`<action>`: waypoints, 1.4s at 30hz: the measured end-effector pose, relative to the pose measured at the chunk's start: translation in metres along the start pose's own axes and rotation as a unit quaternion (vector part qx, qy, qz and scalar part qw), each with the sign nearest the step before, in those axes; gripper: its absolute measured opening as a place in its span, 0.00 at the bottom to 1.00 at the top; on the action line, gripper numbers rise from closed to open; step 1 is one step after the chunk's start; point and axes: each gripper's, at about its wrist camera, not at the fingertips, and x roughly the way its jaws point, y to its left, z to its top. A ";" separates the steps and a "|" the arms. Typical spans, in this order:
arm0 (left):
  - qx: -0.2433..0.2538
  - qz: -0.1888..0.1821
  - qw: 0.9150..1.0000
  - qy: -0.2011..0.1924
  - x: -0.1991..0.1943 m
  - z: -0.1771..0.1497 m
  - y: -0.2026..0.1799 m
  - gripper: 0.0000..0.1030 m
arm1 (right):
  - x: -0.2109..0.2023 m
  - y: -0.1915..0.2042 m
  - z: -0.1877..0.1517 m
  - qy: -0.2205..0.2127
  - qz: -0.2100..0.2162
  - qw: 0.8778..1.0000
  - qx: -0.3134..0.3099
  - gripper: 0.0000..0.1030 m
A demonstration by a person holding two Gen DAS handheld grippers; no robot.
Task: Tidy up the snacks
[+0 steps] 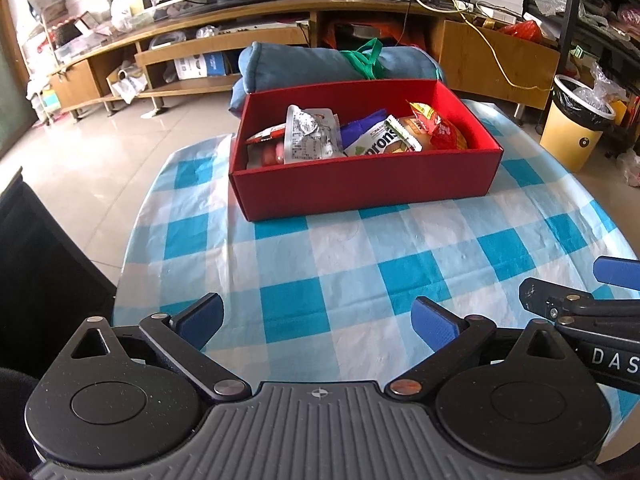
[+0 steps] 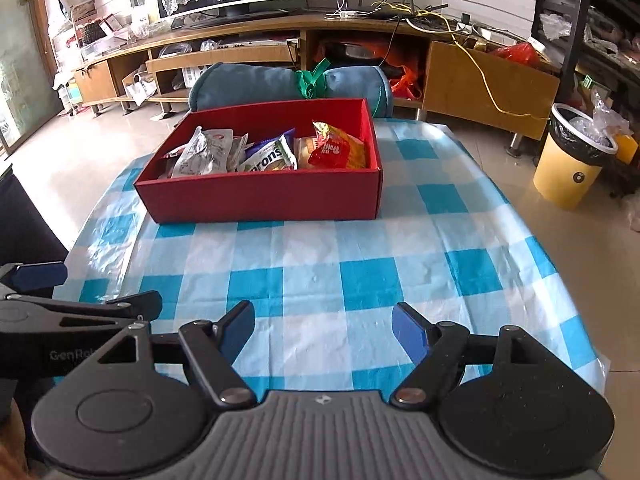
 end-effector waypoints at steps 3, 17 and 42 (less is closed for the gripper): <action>0.001 0.002 1.000 -0.003 -0.003 -0.004 0.001 0.98 | -0.002 0.001 -0.003 -0.001 0.001 1.000 -0.001 0.68; 0.007 0.000 1.000 -0.015 -0.011 -0.013 0.001 0.92 | -0.007 0.005 -0.010 -0.001 0.001 1.000 -0.009 0.68; 0.001 -0.005 1.000 -0.017 -0.012 -0.014 0.004 0.86 | -0.008 0.009 -0.010 -0.003 0.008 1.000 -0.016 0.69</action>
